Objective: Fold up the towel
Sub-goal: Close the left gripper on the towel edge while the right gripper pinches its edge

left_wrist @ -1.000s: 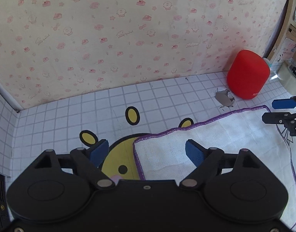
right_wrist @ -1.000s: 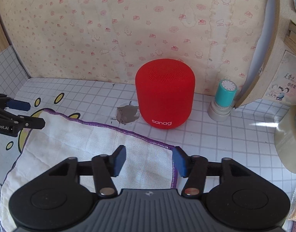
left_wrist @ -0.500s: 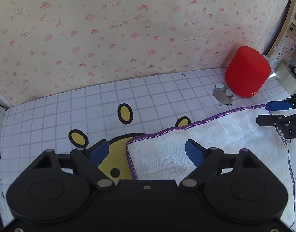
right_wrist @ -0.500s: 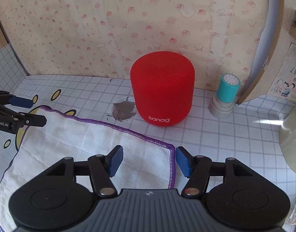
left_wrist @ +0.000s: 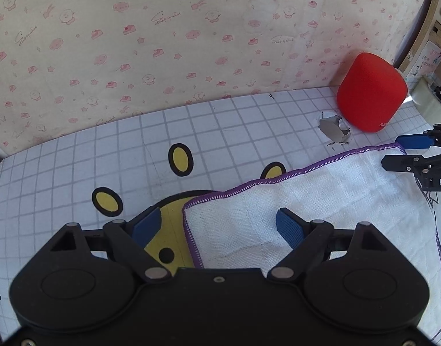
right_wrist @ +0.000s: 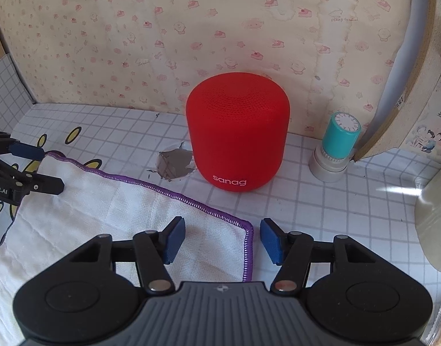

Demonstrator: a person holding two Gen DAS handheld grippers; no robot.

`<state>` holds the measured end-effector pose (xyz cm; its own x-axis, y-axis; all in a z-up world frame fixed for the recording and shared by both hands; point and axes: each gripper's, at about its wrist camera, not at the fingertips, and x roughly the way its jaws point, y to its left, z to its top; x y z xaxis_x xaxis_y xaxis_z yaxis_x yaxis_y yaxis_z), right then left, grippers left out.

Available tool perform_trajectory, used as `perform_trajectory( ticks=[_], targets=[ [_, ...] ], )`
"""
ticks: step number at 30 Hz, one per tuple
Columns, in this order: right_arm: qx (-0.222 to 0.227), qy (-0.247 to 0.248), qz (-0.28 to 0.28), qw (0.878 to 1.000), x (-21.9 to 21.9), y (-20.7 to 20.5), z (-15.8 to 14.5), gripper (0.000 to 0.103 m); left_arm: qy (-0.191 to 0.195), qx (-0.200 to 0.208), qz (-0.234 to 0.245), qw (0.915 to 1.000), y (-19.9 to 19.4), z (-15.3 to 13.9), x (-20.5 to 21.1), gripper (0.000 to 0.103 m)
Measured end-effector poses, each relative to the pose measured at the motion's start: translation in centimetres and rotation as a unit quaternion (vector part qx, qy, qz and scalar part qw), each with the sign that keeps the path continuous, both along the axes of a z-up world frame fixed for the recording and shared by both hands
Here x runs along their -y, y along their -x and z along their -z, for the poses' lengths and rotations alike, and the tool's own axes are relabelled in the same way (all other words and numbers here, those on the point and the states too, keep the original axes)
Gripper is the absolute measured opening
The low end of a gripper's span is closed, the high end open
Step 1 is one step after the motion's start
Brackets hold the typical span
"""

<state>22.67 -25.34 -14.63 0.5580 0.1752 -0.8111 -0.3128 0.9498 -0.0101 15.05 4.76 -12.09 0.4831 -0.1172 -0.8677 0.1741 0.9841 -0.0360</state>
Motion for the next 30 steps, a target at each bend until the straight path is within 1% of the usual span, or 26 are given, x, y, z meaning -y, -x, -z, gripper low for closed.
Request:
perform_trajectory(
  ticks=[1, 3, 4, 5, 6, 7, 8, 9, 10, 11, 13, 14, 17, 22, 25, 30],
  targets=[
    [0.001, 0.001, 0.001, 1.000, 0.0, 0.0, 0.0, 0.046, -0.004, 0.003, 0.000, 1.0000, 0.0, 0.0, 0.1, 0.077],
    [0.003, 0.003, 0.004, 1.000, 0.1, 0.0, -0.1, 0.040, -0.002, 0.007, -0.001, 1.0000, 0.0, -0.2, 0.0, 0.066],
    [0.005, 0.007, 0.004, 1.000, 0.1, 0.0, -0.1, 0.037, 0.000, 0.008, -0.001, 1.0000, 0.0, -0.3, 0.0, 0.057],
    [0.006, 0.010, 0.004, 1.000, 0.1, 0.1, -0.1, 0.036, 0.001, 0.008, -0.001, 1.0000, 0.0, -0.4, 0.0, 0.046],
    [0.007, 0.010, 0.003, 1.000, 0.1, 0.1, -0.1, 0.033, 0.003, 0.008, -0.001, 1.0000, 0.0, -0.5, -0.1, 0.040],
    [0.007, 0.010, 0.000, 1.000, 0.1, 0.1, -0.1, 0.029, 0.003, 0.007, -0.001, 1.0000, -0.1, -0.6, -0.2, 0.031],
    [0.007, 0.011, -0.002, 1.000, 0.0, 0.1, -0.1, 0.026, 0.003, 0.005, -0.002, 1.0000, -0.1, -0.6, -0.2, 0.029],
    [0.008, 0.012, -0.005, 1.000, -0.1, 0.1, -0.1, 0.021, 0.003, 0.004, -0.004, 1.0000, -0.1, -0.6, -0.2, 0.028],
    [0.009, 0.012, -0.005, 1.000, -0.2, 0.1, -0.1, 0.017, 0.002, 0.003, -0.004, 1.0000, 0.0, -0.6, -0.1, 0.025],
    [0.009, 0.011, -0.006, 1.000, -0.2, 0.1, -0.1, 0.016, -0.001, 0.003, -0.004, 1.0000, 0.0, -0.7, 0.0, 0.020],
    [0.008, 0.009, -0.007, 1.000, -0.3, 0.1, -0.1, 0.010, -0.008, 0.005, -0.005, 0.9999, 0.1, -0.7, 0.2, 0.016],
    [0.008, 0.007, -0.007, 1.000, -0.3, 0.1, -0.1, 0.009, -0.008, 0.005, -0.005, 0.9999, 0.2, -0.8, 0.3, 0.012],
    [0.007, 0.003, -0.006, 1.000, -0.2, 0.2, -0.1, 0.008, -0.012, 0.007, 0.001, 0.9999, 0.3, -1.0, 0.9, 0.008],
    [0.000, -0.003, -0.007, 1.000, -0.2, 0.1, -0.1, 0.006, -0.030, 0.007, 0.009, 0.9995, 0.2, -0.9, 1.7, 0.006],
    [-0.001, -0.007, -0.008, 1.000, -0.1, 0.1, -0.3, 0.005, -0.024, 0.004, 0.006, 0.9997, 0.1, -0.8, 1.8, 0.006],
    [0.006, -0.010, -0.008, 1.000, -0.1, 0.4, -0.8, 0.003, -0.020, 0.016, -0.005, 0.9997, 0.2, -1.5, 1.5, 0.006]
  ],
)
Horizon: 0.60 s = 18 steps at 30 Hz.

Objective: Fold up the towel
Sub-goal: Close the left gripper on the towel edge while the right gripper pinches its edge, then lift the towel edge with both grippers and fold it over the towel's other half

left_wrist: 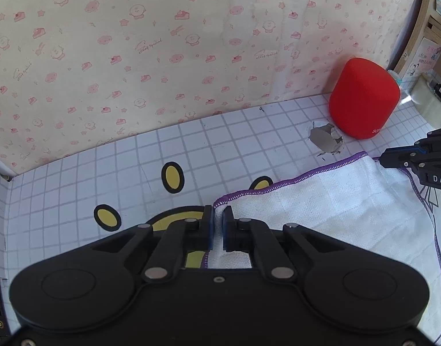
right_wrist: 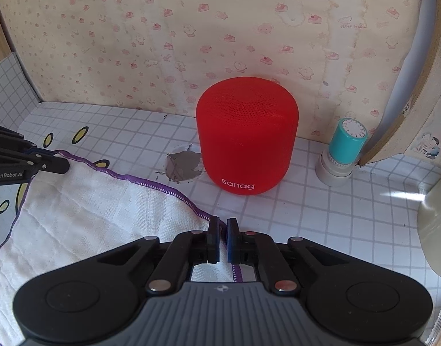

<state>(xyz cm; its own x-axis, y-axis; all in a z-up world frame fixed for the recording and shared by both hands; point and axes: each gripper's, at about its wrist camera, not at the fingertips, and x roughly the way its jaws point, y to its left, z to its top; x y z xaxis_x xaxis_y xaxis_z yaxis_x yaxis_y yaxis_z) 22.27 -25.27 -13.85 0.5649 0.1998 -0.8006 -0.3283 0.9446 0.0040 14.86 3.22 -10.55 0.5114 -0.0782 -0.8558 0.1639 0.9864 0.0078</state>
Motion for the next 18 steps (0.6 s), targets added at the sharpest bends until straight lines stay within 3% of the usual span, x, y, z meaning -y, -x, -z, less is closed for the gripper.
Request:
perform_trajectory(
  ticks=[18],
  targets=[
    [0.034, -0.011, 0.006, 0.999, 0.7, 1.1, -1.9, 0.002, 0.009, 0.013, -0.020, 0.9997, 0.6, -1.7, -0.7, 0.006]
  ],
)
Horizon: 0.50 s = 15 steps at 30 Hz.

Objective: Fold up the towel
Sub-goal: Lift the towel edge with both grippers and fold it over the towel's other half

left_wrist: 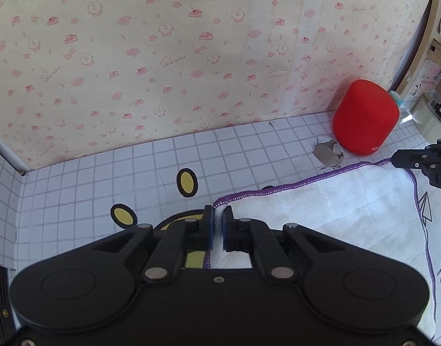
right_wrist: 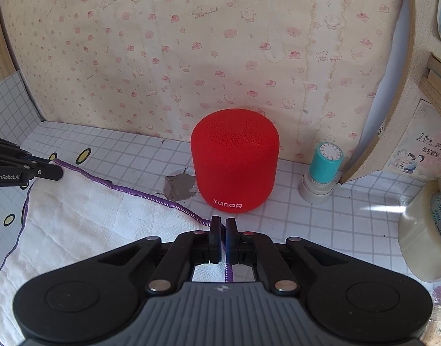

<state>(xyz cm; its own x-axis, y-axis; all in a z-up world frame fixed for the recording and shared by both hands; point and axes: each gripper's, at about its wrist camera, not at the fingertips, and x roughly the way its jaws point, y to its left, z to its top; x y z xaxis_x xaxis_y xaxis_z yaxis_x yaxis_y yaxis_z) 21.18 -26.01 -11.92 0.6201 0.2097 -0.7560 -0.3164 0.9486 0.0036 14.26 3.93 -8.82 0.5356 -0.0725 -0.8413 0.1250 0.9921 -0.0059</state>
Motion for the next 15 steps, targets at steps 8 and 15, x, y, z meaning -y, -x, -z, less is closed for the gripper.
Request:
perform_trajectory(
  ticks=[8, 15],
  targets=[
    [0.013, 0.000, -0.009, 1.000, -0.4, 0.1, -1.3, 0.002, -0.006, 0.010, -0.006, 0.9999, 0.0, -1.3, 0.1, 0.006],
    [0.027, 0.004, -0.021, 0.999, -1.1, 0.6, -2.7, 0.002, -0.014, 0.021, -0.005, 0.9997, 0.3, -2.7, 0.2, 0.006]
  ],
)
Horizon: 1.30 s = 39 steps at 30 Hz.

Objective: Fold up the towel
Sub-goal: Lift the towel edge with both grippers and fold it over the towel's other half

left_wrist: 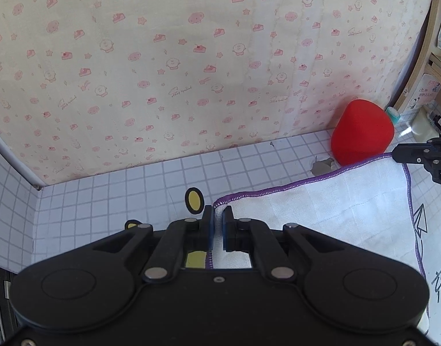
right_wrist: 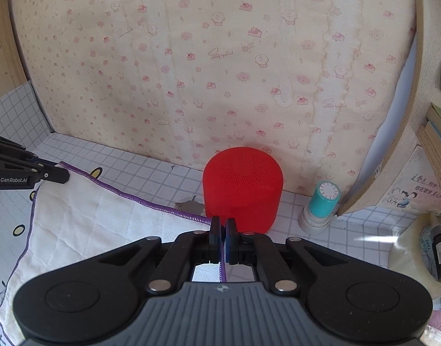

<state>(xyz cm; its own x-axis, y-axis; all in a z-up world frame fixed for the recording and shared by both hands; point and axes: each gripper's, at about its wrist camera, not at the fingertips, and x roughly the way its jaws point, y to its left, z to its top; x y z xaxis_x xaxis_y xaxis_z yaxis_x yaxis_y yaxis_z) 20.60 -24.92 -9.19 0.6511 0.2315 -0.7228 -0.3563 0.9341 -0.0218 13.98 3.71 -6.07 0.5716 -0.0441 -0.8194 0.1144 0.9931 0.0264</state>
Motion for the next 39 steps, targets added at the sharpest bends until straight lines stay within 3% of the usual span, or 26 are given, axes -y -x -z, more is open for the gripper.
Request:
perform_trajectory(
  ticks=[39],
  targets=[
    [0.034, 0.024, -0.049, 0.998, -0.9, 10.0, -3.6, 0.002, -0.050, 0.033, 0.063, 0.9962, 9.8, -2.8, 2.0, 0.006]
  ],
)
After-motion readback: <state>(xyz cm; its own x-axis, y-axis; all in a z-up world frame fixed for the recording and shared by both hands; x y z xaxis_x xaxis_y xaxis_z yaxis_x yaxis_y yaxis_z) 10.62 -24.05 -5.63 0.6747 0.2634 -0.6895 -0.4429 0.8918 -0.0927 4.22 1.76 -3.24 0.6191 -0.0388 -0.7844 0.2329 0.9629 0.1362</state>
